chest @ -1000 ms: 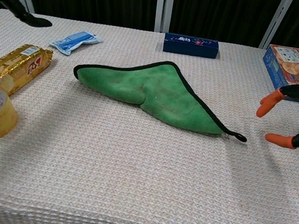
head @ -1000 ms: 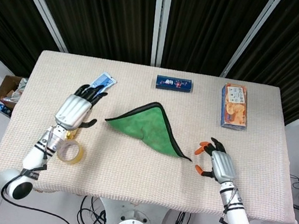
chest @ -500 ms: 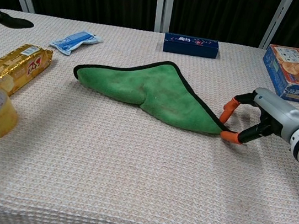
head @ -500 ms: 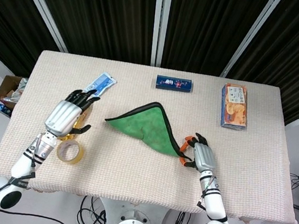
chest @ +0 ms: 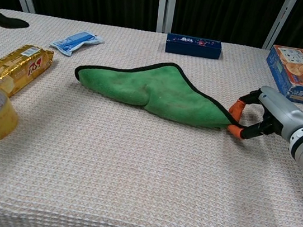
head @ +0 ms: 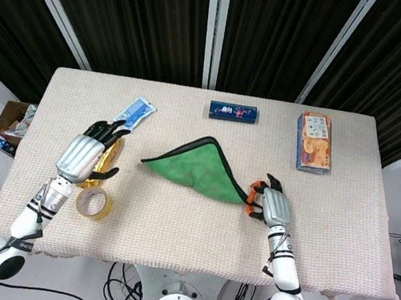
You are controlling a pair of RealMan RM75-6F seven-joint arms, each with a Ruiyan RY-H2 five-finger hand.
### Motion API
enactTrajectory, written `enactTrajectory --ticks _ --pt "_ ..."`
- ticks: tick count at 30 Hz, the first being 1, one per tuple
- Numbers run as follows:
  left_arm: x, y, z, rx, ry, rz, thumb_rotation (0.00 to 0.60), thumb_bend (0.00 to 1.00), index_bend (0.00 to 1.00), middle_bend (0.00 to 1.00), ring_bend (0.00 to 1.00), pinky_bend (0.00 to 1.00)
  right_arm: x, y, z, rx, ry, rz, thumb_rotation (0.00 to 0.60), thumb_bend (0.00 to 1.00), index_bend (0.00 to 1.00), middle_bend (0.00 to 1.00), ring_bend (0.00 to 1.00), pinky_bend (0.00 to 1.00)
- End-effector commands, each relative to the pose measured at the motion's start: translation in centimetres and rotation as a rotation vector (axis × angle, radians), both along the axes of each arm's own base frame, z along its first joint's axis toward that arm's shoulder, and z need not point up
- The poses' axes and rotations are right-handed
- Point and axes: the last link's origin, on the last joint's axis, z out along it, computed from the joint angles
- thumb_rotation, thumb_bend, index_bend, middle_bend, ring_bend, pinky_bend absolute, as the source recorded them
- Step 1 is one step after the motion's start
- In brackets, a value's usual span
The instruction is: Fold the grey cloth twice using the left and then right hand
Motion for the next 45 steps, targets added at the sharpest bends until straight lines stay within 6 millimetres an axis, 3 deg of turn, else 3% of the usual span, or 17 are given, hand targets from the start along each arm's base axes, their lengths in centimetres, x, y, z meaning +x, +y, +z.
enactTrajectory --ticks 1,9,17,22,26,35,45 --pt "0.0 -0.1 0.0 -0.002 0.002 -0.003 0.600 0.21 0.16 0.06 0.14 0.12 -1.1 0.3 0.9 -0.011 0.046 -0.007 0.600 0.32 0.69 0.30 0.01 0.05" --pt "0.1 -0.2 0.1 -0.003 0.008 -0.006 0.600 0.21 0.16 0.06 0.14 0.12 -4.4 1.1 4.1 -0.052 0.147 -0.063 0.600 0.32 0.69 0.30 0.01 0.05" --pt "0.6 -0.1 -0.1 -0.014 0.022 -0.012 0.600 0.21 0.16 0.06 0.14 0.12 -3.3 1.1 6.4 -0.093 0.207 0.024 0.600 0.32 0.69 0.30 0.01 0.05" --pt "0.4 0.1 0.2 -0.006 0.028 -0.002 0.600 0.21 0.16 0.06 0.14 0.12 0.3 0.0 7.1 -0.098 0.236 0.140 0.600 0.32 0.69 0.30 0.01 0.04" --pt "0.2 0.0 0.6 0.003 0.025 0.004 0.600 0.21 0.16 0.06 0.14 0.12 3.9 -1.4 6.5 -0.060 0.275 0.230 0.600 0.32 0.69 0.29 0.01 0.04" --pt "-1.0 -0.4 1.5 0.031 0.020 0.026 0.600 0.21 0.16 0.06 0.14 0.12 12.7 -4.8 2.3 0.020 0.379 0.395 0.600 0.32 0.69 0.28 0.01 0.04" --pt "-2.4 -1.2 2.2 0.048 0.015 0.044 0.600 0.21 0.16 0.06 0.14 0.12 18.3 -6.4 -2.7 0.062 0.464 0.486 0.600 0.33 0.69 0.28 0.01 0.04"
